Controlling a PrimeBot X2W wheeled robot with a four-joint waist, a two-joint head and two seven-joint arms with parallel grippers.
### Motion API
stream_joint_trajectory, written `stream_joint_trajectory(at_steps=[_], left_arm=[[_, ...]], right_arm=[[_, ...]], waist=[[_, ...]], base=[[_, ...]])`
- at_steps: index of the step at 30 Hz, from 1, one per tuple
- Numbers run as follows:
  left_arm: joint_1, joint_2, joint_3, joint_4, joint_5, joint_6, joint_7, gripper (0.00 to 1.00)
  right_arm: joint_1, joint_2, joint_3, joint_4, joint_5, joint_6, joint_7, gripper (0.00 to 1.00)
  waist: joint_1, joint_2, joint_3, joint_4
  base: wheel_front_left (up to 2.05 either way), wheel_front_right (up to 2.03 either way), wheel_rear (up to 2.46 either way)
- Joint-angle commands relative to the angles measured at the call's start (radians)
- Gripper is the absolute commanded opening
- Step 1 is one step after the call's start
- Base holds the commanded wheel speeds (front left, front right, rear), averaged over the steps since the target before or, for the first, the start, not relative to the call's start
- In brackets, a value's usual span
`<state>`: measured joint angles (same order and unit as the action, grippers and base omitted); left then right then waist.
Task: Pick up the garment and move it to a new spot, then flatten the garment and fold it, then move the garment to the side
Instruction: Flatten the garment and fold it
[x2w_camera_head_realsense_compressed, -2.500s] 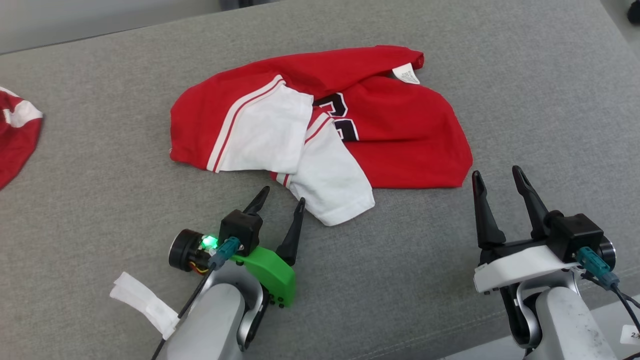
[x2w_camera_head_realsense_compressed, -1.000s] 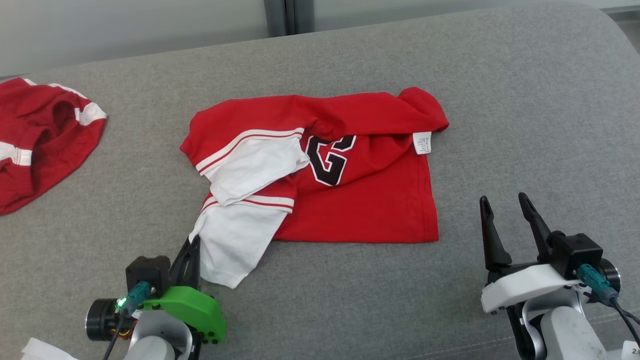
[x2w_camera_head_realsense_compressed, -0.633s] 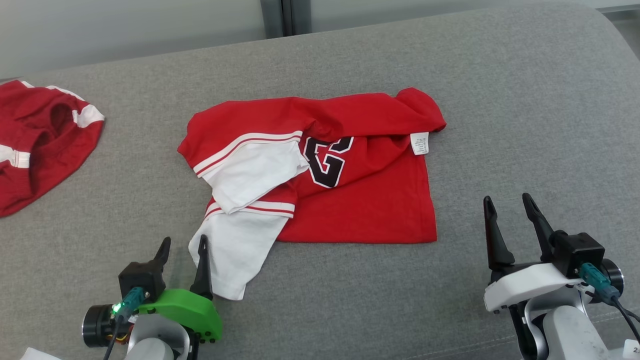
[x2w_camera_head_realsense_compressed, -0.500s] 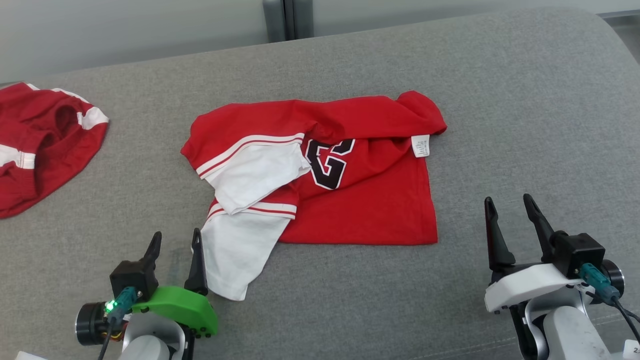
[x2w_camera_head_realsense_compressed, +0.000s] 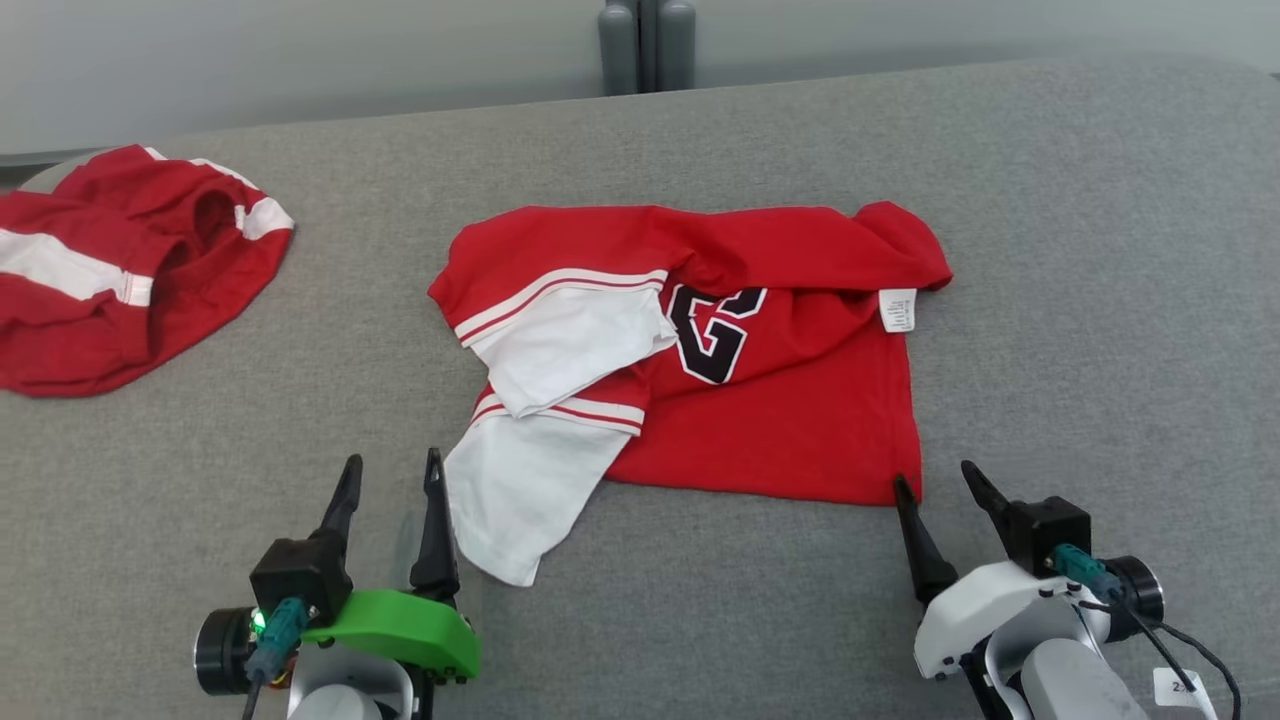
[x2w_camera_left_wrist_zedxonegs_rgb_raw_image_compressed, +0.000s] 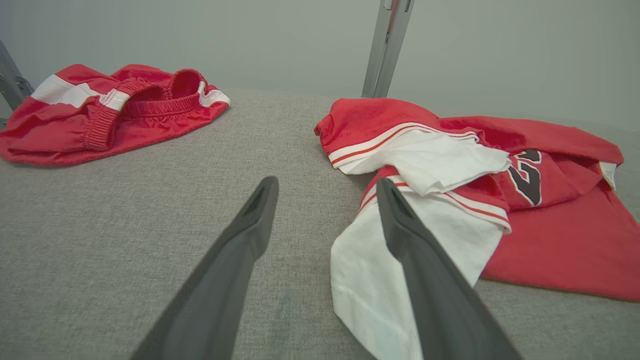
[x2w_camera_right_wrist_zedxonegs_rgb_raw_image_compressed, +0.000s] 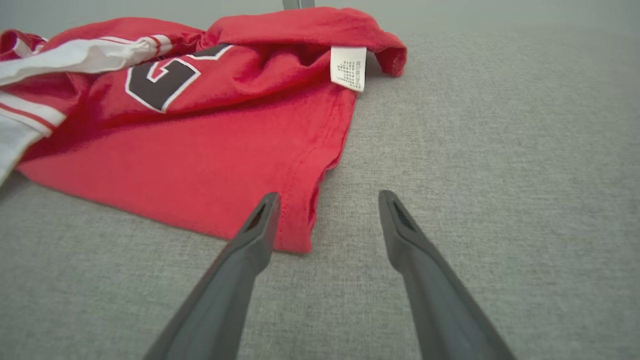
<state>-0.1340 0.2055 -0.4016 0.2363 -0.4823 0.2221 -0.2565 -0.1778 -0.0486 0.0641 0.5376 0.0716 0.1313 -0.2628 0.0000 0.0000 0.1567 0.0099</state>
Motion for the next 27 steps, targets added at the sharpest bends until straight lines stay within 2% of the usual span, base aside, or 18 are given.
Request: stream_joint_trajectory(at_steps=[1,5,6,7,8,9,14,21,27], left_arm=[[0.015,-0.003,-0.001,-0.001,0.009,-0.002,-0.005,1.0],[0.019,-0.017,0.002,-0.003,0.014,-0.003,-0.008,1.0],[0.02,-0.018,0.003,-0.003,0.015,-0.004,-0.009,1.0],[0.021,-0.019,0.007,-0.003,0.016,-0.005,-0.009,1.0],[0.021,-0.02,0.008,-0.003,0.016,-0.005,-0.009,1.0],[0.022,-0.02,0.012,-0.004,0.019,-0.006,-0.009,1.0],[0.026,-0.025,0.027,-0.007,0.026,-0.006,-0.01,1.0],[0.032,-0.038,0.04,-0.015,0.035,-0.015,-0.01,1.0],[0.027,-0.052,0.038,-0.019,0.049,-0.029,-0.009,1.0]], right_arm=[[-0.033,-0.003,0.003,0.04,-0.011,-0.001,-0.003,1.0],[-0.102,-0.003,0.007,0.16,-0.027,-0.001,0.003,1.0],[-0.112,-0.003,0.006,0.178,-0.03,-0.001,0.006,0.9],[-0.132,-0.003,0.007,0.214,-0.032,-0.001,0.011,0.69],[-0.141,-0.003,0.005,0.231,-0.031,-0.001,0.013,0.37],[-0.158,-0.003,0.0,0.258,-0.033,-0.001,0.013,0.0],[-0.212,-0.006,-0.084,0.291,-0.061,-0.001,0.002,0.0],[-0.227,-0.02,-0.271,0.261,-0.167,-0.001,-0.003,0.0],[-0.218,-0.037,-0.374,0.228,-0.222,-0.001,-0.003,0.0]], waist=[[0.0,0.0,0.007,0.031],[0.0,0.0,0.014,0.059],[0.0,0.0,0.015,0.063],[0.0,0.0,0.017,0.071],[0.0,0.0,0.017,0.074],[0.0,0.0,0.017,0.08],[0.0,0.0,0.016,0.085],[0.0,0.0,0.02,0.077],[0.0,0.0,0.031,0.067]], base=[[0.0,0.0,0.0],[0.0,0.0,0.0],[0.0,0.0,0.0],[0.0,0.0,0.0],[0.0,0.0,0.0],[0.0,0.0,0.0],[0.0,0.0,0.0],[0.0,0.0,0.0],[0.0,0.0,0.0]])
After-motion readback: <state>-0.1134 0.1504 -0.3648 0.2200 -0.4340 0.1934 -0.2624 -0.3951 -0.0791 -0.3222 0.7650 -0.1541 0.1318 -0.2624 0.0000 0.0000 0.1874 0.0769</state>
